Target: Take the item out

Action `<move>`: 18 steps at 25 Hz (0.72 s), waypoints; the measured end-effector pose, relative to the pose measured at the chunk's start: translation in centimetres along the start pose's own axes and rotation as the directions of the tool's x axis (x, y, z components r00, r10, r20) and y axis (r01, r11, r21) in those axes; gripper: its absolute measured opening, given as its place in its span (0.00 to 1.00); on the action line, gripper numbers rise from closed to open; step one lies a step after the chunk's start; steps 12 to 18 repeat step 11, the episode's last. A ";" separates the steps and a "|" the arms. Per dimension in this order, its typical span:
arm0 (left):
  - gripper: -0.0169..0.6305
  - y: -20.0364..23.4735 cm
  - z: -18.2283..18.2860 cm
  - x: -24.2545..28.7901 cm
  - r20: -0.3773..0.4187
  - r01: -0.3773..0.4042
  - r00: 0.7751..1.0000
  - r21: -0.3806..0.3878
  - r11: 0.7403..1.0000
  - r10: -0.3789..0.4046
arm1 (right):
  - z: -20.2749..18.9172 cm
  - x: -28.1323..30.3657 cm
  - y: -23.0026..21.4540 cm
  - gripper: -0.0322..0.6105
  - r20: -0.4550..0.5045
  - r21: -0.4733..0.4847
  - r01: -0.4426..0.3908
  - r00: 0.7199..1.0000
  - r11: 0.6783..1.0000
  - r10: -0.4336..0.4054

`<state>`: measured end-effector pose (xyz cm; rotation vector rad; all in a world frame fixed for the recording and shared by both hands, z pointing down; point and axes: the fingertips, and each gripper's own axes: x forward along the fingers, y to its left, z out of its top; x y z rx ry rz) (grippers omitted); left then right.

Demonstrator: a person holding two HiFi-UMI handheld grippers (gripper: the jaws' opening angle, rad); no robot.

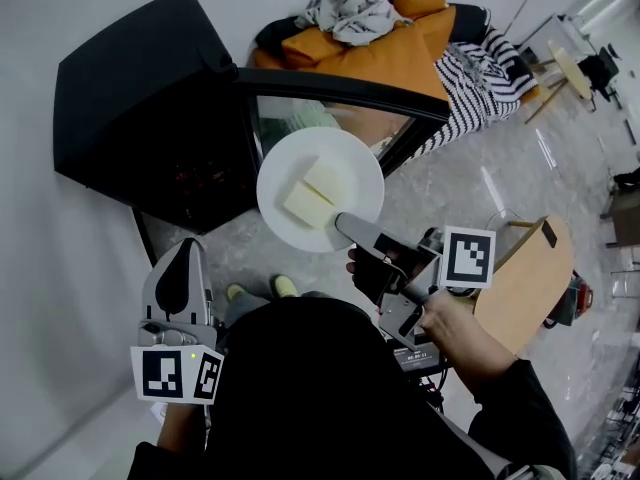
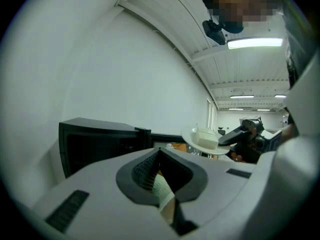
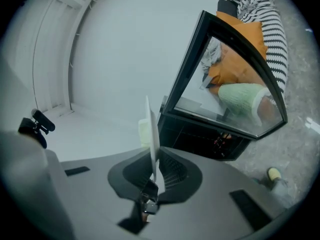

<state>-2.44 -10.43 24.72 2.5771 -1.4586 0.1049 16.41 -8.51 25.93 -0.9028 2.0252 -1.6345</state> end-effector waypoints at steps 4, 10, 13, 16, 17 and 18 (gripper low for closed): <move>0.04 -0.1 -0.3 0.1 -0.009 0.007 1.000 0.002 1.000 -0.007 | 0.0 -0.1 -0.2 0.09 0.002 -0.001 0.001 1.000 1.000 -0.001; 0.04 -0.1 -0.3 0.8 -0.008 0.012 1.000 0.014 1.000 -0.012 | 0.0 -0.2 -0.6 0.09 0.007 0.005 0.005 1.000 1.000 -0.005; 0.04 -0.1 -0.2 0.9 -0.007 0.013 1.000 0.014 1.000 -0.013 | 0.0 -0.2 -0.7 0.09 0.007 0.005 0.006 1.000 1.000 -0.006; 0.04 -0.1 -0.2 0.9 -0.007 0.013 1.000 0.014 1.000 -0.013 | 0.0 -0.2 -0.7 0.09 0.007 0.005 0.006 1.000 1.000 -0.006; 0.04 -0.1 -0.2 0.9 -0.007 0.013 1.000 0.014 1.000 -0.013 | 0.0 -0.2 -0.7 0.09 0.007 0.005 0.006 1.000 1.000 -0.006; 0.04 -0.1 -0.2 0.9 -0.007 0.013 1.000 0.014 1.000 -0.013 | 0.0 -0.2 -0.7 0.09 0.007 0.005 0.006 1.000 1.000 -0.006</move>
